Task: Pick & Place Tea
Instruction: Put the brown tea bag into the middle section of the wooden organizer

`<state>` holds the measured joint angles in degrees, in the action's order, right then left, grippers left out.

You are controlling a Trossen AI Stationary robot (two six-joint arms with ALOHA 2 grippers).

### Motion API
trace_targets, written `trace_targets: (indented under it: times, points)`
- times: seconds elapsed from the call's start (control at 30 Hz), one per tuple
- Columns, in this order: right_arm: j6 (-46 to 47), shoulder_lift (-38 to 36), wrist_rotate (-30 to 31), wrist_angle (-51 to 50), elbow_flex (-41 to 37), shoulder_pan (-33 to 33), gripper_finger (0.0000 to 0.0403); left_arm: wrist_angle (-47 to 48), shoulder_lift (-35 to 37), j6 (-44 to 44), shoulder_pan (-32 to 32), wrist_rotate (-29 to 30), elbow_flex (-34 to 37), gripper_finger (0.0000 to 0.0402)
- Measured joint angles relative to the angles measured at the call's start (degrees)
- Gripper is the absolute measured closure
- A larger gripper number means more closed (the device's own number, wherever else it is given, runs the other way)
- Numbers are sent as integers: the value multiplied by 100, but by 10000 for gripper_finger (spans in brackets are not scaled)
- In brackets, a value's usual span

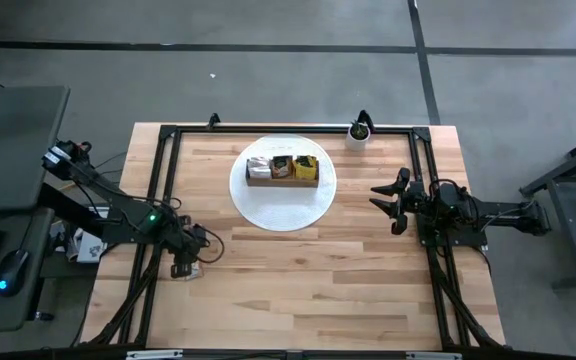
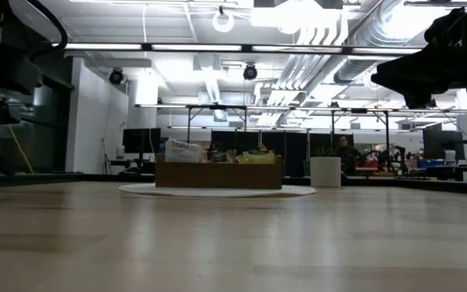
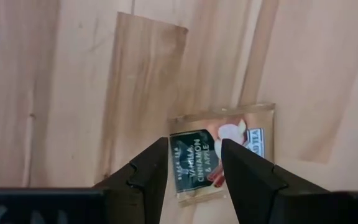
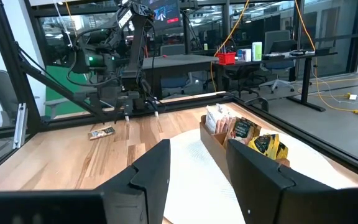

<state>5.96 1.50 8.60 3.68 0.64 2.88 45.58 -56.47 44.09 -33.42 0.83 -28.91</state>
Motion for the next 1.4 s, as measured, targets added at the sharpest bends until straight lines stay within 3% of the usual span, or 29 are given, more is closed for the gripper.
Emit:
trace_targets:
  times: [0.47,1.07,1.4]
  points:
    - [0,0,0,0,0,-1,250,-103,-41,580,1,29,0,254]
    - [0,-1,0,-2,0,-1,250,-218,-1453,1022,3,-215,-33,254]
    - [0,0,0,0,0,1,250,-330,-1729,1066,5,-234,-19,254]
